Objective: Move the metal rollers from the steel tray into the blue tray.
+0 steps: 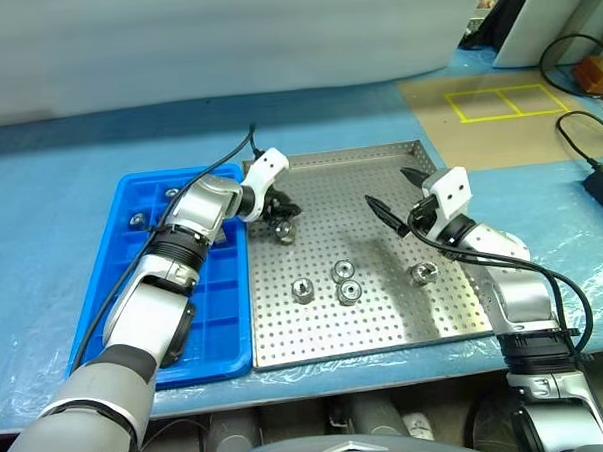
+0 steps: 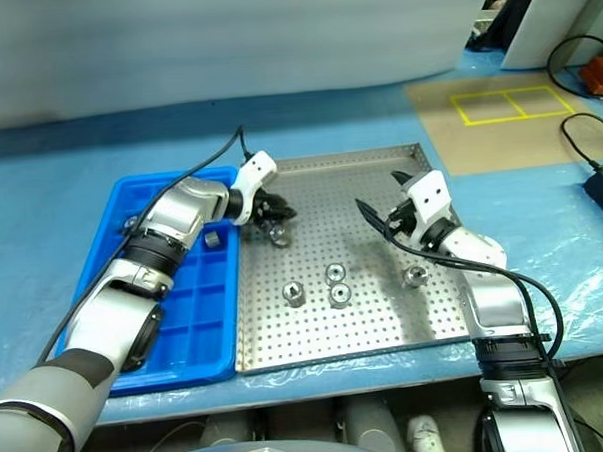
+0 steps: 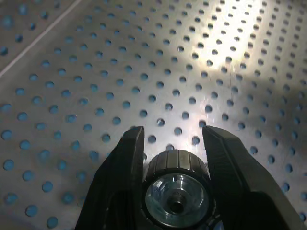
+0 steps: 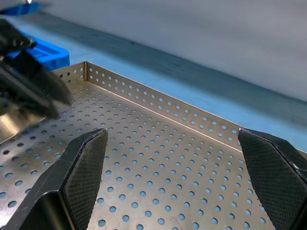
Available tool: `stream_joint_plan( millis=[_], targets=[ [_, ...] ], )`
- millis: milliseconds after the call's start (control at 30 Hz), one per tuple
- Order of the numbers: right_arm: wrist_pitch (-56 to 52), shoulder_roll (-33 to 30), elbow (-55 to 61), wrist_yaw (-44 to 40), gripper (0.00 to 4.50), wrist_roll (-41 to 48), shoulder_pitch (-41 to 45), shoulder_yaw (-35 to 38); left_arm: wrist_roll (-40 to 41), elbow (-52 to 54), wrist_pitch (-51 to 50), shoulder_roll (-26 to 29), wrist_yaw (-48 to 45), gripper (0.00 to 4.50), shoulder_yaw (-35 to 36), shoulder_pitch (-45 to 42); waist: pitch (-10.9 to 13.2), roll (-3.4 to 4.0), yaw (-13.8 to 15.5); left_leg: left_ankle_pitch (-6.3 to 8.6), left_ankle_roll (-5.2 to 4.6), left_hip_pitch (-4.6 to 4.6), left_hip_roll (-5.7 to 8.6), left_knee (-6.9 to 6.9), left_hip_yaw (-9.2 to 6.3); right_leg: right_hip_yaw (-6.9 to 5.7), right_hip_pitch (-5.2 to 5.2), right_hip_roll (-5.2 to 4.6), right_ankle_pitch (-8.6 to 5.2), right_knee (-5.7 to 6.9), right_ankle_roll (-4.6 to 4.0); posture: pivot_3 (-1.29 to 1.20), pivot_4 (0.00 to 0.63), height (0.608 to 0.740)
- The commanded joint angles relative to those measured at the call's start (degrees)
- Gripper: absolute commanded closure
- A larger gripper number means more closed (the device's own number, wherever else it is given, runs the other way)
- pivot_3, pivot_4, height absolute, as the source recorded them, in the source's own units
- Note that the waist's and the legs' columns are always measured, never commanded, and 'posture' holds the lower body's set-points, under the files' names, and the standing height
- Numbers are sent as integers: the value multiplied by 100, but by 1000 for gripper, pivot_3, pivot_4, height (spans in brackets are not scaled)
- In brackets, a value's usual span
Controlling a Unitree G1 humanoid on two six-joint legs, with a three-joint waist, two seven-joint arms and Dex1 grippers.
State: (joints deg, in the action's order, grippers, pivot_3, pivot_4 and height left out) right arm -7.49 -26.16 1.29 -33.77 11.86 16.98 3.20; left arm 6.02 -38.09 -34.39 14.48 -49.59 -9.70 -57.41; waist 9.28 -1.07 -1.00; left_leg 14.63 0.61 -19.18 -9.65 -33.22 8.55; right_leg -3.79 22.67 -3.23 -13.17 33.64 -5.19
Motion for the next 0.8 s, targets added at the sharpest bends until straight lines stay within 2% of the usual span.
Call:
stream_joint_plan(
  millis=[33, 100, 233, 467, 667, 800],
  targets=[
    [110, -11, 108, -42, 0, -23, 121, -16, 466, 107, -95, -154, 539, 2895, 782, -302, 0, 0, 2, 2, -4, -5, 1, -2, 0, 0, 3, -2, 0, 0, 0, -258, 150, 740],
    [103, -1, 96, -55, 0, -36, 130, -32, 570, 130, -109, -218, 730, 2895, 988, -295, 0, 0, -2, 5, -15, -5, 4, -3, 1, 0, 4, -6, 0, 0, 0, -251, 150, 740],
    [-153, 164, 183, -145, 0, 268, 219, -15, 674, -108, 271, -434, 1693, 2895, 1553, -346, 0, 0, 1, 5, -21, -4, 4, -3, 2, -3, 4, -6, 0, 0, 1, -247, 150, 740],
    [-1463, 803, 309, 48, 0, 906, 599, -173, 918, -162, 1286, -905, 2503, 2895, 2121, -359, 1, -1, 14, 1, -30, -20, 6, -8, -1, -5, 16, -11, 5, -1, 8, -243, 150, 740],
    [-2456, 1674, 462, 662, 0, 1441, 1078, -102, 1099, 39, 1401, -1188, 2461, 2895, 2109, -277, 1, -1, 16, -2, -33, -42, 5, -8, -1, -4, 46, -13, 6, 5, 8, -243, 150, 740],
    [-2301, 1942, 416, 951, 0, 1274, 1183, -156, 1196, 235, 1254, -1296, 2443, 2895, 2032, -140, 1, -1, 20, -3, -34, -48, 7, -10, -1, -4, 55, -17, 7, 9, 8, -231, 150, 740]
  ],
)
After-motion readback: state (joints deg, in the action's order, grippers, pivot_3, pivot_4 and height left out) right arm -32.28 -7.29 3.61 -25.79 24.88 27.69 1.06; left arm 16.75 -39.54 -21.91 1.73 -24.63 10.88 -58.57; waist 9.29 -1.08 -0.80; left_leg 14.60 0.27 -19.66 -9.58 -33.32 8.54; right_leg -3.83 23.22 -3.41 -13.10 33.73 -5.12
